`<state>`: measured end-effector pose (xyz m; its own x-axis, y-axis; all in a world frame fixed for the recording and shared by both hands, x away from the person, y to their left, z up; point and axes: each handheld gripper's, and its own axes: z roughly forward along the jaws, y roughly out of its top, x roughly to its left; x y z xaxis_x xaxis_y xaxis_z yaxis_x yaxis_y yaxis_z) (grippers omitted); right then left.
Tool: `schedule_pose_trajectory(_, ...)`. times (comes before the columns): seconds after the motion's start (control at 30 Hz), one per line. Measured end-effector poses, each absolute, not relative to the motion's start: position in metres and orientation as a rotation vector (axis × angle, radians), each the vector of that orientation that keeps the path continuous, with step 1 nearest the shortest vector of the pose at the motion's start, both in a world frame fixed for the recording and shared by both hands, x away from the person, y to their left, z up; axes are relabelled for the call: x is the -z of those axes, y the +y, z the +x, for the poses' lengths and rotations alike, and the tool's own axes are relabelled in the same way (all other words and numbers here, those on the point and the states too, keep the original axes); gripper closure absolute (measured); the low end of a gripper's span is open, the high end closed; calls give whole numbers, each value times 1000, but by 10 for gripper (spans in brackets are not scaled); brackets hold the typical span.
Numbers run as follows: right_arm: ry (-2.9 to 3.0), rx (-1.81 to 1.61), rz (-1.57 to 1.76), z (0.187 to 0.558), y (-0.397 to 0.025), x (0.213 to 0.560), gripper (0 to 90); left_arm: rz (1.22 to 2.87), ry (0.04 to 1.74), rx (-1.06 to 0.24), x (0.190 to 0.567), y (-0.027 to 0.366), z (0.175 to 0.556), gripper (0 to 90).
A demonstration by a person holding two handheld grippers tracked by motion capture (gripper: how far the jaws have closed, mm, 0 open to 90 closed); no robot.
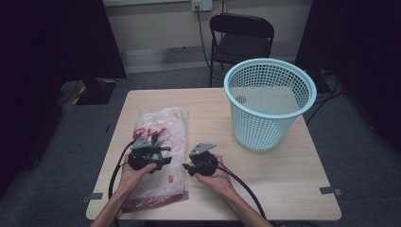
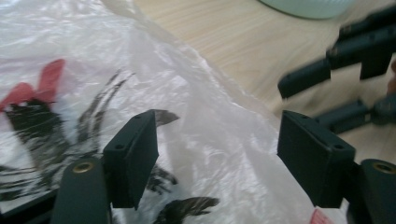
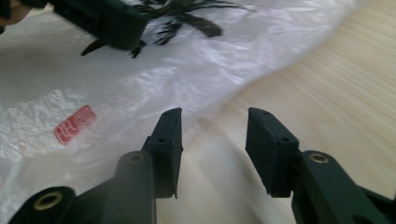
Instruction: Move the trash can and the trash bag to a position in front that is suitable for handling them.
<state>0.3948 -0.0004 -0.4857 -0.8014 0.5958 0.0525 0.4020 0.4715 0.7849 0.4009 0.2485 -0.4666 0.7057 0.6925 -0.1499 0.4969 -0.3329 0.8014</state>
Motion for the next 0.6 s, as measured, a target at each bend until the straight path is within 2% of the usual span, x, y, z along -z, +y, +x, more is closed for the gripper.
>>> schedule_pose_trajectory(0.33, 2353, -1235, 975, 388, -66, 463, 417, 1975, 872, -218, 456, 213, 397, 257)
schedule_pose_trajectory(0.43, 2318, -1242, 992, 383, -83, 456, 411, 1967, 855, -175, 451, 199, 398, 243)
schedule_pose_trajectory(0.6, 2258, -1241, 1033, 375, -114, 441, 422, 1944, 801, -179, 436, 168, 406, 242)
